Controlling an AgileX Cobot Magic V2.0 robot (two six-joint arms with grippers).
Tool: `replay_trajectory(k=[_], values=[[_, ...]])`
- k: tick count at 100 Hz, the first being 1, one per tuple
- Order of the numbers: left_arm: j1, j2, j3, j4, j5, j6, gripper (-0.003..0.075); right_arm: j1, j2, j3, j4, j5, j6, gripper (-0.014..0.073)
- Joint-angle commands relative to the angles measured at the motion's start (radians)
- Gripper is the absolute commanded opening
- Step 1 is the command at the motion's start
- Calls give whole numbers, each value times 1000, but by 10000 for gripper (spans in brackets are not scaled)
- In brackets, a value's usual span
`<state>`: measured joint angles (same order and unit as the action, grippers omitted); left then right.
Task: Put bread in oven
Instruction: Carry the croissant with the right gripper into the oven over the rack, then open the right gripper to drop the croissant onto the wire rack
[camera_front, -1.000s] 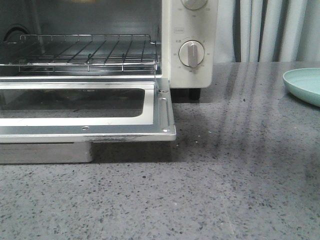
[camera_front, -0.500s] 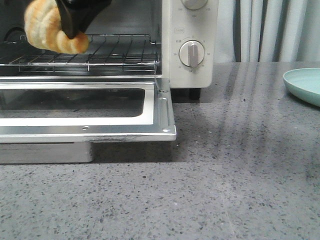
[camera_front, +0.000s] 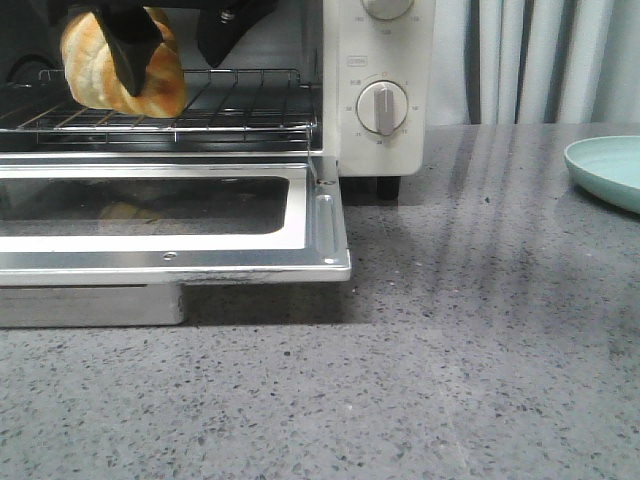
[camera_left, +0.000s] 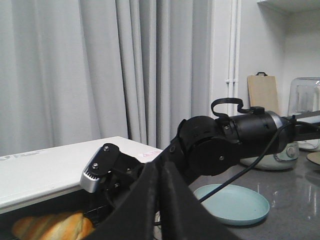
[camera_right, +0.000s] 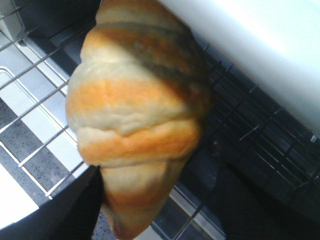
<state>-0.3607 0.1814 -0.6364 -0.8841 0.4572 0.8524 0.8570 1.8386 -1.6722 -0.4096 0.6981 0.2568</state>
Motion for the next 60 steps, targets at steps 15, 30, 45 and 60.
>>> replay_trajectory(k=[15, 30, 45, 60], values=[[-4, 14, -29, 44, -93, -4, -22, 38, -115, -35, -63, -36, 5, 242], [-4, 14, -19, 76, -125, -4, -22, 91, -192, -30, -88, 2, 5, -67], [-4, 14, 6, 146, -125, -19, -22, 150, -319, 96, -131, -15, 5, -67], [-4, 14, 45, 254, -127, -136, -22, 175, -587, 383, -149, -181, 5, -67]])
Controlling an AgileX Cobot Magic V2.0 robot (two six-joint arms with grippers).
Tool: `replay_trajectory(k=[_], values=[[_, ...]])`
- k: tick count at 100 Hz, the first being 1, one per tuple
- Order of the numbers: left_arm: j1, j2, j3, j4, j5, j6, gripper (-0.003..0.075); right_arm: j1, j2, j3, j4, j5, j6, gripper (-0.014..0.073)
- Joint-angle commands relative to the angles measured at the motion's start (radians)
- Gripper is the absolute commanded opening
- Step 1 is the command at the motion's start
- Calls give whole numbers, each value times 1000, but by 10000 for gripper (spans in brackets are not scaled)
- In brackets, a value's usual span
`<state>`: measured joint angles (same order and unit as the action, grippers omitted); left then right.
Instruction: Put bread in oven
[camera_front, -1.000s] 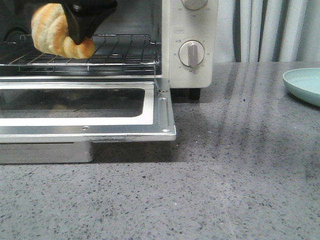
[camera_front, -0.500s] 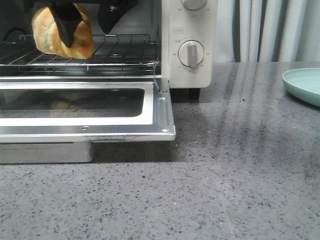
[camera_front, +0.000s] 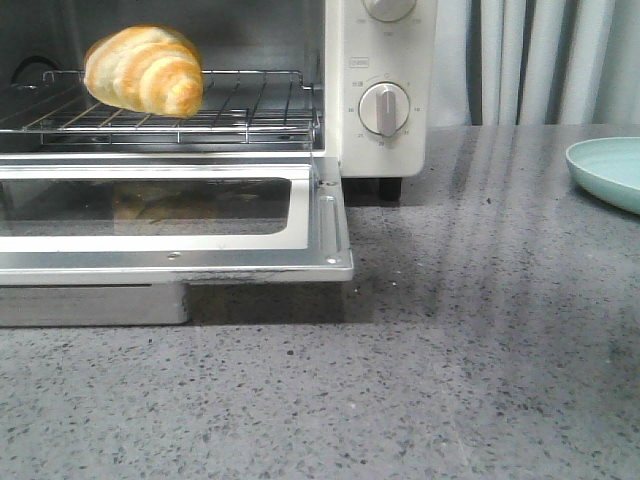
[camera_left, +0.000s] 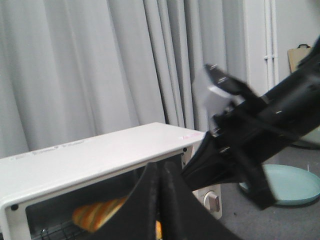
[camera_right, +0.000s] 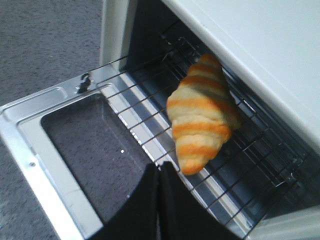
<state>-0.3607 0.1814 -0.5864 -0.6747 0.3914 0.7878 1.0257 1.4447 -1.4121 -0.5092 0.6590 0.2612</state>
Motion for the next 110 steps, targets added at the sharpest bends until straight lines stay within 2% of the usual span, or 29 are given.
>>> replay_trajectory(k=[1, 10, 18, 34, 54, 62, 69, 90, 110], values=[[-4, 14, -2, 51, -63, -87, -22, 6, -208, 139, -50, -163, 0, -67], [-4, 14, 38, 112, -83, -177, -22, -4, -406, 340, -98, -264, 0, -67], [-4, 14, 79, 116, -99, -203, -22, -33, -569, 493, -140, -283, 0, -69], [-4, 14, 141, 68, -118, -203, -21, -93, -898, 698, -162, -188, 0, -69], [-4, 14, 152, 24, -111, -203, -22, -111, -1269, 845, -185, -59, 2, -69], [-4, 14, 152, 20, -111, -203, -21, -109, -1323, 862, -177, 17, 2, -69], [-4, 14, 152, 20, -111, -203, -21, -109, -1335, 869, -196, 23, 2, -69], [-4, 14, 152, 20, -111, -203, -21, -109, -1335, 869, -233, -74, 2, -69], [-4, 14, 152, 20, -111, -203, -21, -109, -1335, 869, -233, -72, 2, -69]])
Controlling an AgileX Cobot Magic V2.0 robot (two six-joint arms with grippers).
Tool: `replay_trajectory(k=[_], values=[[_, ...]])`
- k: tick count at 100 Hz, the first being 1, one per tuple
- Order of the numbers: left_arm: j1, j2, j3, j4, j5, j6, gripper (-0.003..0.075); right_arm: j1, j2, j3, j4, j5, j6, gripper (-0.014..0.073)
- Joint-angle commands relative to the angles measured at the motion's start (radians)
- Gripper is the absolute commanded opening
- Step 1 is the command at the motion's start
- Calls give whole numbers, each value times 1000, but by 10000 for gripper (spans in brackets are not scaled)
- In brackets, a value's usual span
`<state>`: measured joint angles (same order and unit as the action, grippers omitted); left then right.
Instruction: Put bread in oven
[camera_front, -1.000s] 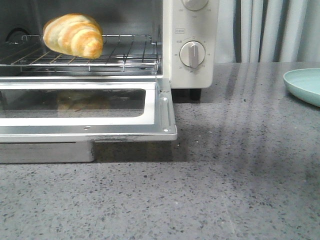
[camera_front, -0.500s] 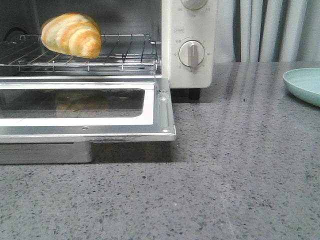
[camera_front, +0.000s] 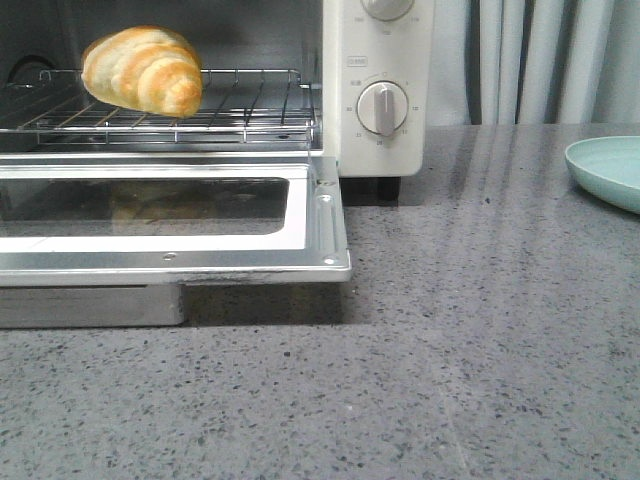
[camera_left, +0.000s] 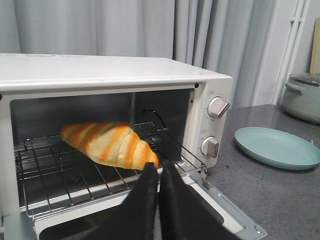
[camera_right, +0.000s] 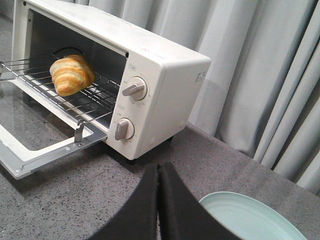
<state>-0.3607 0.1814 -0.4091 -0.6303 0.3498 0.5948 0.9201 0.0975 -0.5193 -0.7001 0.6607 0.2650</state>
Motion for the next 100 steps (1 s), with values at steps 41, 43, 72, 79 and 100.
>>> replay_trajectory(k=[41, 43, 72, 79, 100], values=[[-4, 14, -10, -20, -72, -7, -21, -4, 12, -24, -43, -74, -1, -69], [-4, 14, -10, -4, -72, -7, -21, -4, 12, -24, -43, -74, -1, -69], [-4, 6, 205, 469, -267, -443, -21, -4, 12, -24, -43, -74, -1, -69], [-4, 4, 295, 564, -395, -562, -21, -4, 12, -24, -43, -74, -1, -69], [30, -59, 433, 562, -461, -550, -21, -4, 12, -24, -43, -74, -1, -69]])
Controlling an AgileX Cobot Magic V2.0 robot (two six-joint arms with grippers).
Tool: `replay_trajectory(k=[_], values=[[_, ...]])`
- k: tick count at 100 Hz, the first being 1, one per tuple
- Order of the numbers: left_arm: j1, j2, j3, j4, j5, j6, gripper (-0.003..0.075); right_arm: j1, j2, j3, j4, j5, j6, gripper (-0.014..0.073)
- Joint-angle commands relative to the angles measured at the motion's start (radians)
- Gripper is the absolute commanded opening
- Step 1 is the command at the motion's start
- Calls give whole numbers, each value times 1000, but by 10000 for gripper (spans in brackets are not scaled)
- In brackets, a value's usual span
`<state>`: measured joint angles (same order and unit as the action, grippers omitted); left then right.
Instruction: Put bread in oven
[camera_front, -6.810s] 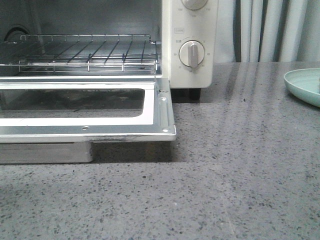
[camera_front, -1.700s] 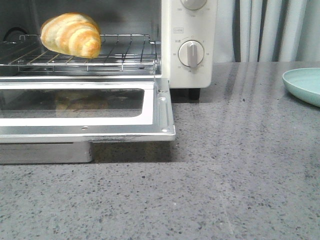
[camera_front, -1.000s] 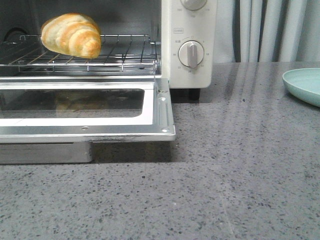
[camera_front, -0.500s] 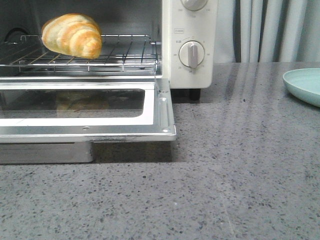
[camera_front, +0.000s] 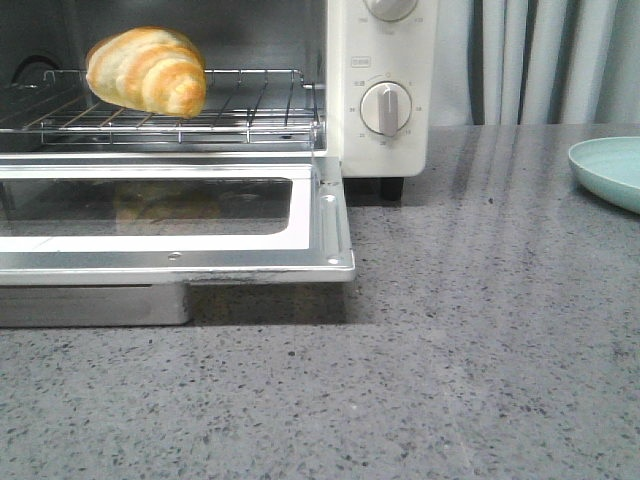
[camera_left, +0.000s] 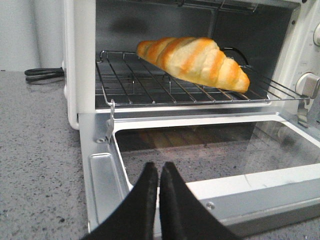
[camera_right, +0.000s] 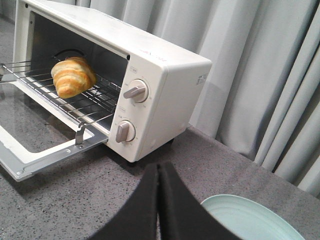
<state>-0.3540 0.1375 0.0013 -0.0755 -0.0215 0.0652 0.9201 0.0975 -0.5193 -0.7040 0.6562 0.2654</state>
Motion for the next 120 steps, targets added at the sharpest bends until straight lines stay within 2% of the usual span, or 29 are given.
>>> replay_trajectory(k=[1, 28, 41, 90, 107, 120], values=[[29, -21, 22, 7, -59, -20, -21, -4, 12, -24, -39, -69, -2, -69], [180, -172, 22, 10, 320, -20, -21, -4, 12, -24, -39, -69, -2, -69], [212, -167, 22, 5, 319, -20, -21, -4, 12, -24, -37, -69, -2, -69], [214, -167, 22, 5, 319, -20, -21, -4, 12, -24, -37, -69, -2, -69], [214, -167, 22, 5, 319, -20, -21, -8, 12, 36, -39, -72, -2, -69], [214, -167, 22, 5, 319, -20, -21, -56, 12, 107, -39, -39, -2, -69]])
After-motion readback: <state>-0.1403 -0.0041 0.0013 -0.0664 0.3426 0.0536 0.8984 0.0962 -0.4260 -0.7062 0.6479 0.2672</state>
